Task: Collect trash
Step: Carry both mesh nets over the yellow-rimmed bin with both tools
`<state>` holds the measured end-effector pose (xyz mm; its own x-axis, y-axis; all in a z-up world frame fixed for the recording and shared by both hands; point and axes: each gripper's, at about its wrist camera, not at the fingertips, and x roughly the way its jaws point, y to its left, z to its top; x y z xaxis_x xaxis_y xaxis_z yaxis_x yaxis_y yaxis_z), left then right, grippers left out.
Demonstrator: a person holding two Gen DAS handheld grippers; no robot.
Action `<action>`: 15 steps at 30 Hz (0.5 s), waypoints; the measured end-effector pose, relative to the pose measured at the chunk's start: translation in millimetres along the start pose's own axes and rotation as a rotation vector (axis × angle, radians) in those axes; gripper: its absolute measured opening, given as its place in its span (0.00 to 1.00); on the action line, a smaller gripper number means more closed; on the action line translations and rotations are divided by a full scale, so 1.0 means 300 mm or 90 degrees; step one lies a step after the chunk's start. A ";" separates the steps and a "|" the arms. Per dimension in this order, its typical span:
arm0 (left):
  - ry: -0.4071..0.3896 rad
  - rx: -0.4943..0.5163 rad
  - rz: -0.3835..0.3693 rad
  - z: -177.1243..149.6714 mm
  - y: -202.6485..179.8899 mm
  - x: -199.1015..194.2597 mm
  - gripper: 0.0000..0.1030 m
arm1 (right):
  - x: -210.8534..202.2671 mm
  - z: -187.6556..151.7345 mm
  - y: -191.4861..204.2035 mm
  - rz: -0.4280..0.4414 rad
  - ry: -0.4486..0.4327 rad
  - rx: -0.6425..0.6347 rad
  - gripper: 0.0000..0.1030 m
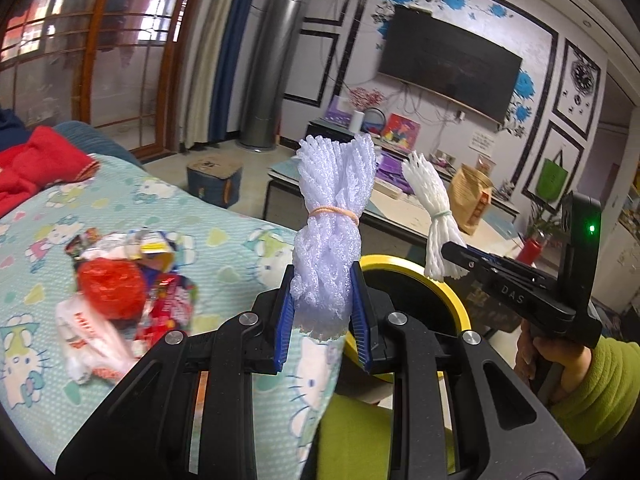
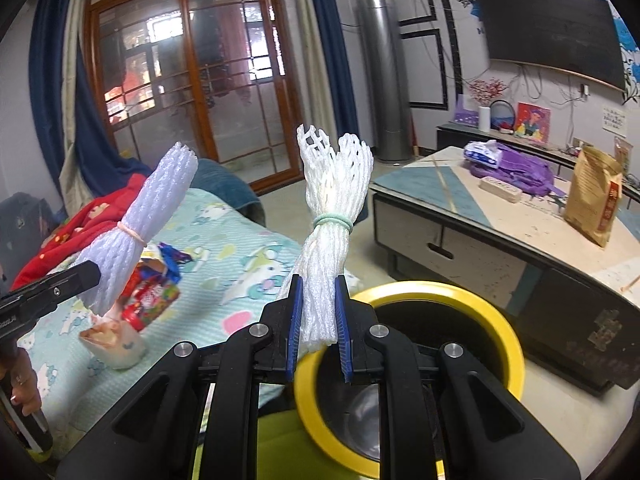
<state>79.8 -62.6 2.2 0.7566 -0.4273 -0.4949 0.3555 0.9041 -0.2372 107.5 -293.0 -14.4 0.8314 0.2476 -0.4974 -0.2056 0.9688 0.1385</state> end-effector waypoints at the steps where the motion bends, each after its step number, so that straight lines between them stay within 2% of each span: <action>1: 0.005 0.004 -0.004 -0.001 -0.010 0.014 0.19 | 0.000 -0.003 -0.013 -0.003 0.001 0.005 0.15; 15: 0.069 0.056 -0.053 -0.035 -0.146 0.209 0.19 | 0.026 -0.028 -0.185 -0.060 0.038 0.090 0.15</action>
<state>105.8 -129.1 -27.2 0.6598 -0.4950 -0.5653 0.4653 0.8599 -0.2098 120.9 -344.6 -33.1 0.8109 0.1607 -0.5626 -0.0502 0.9771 0.2067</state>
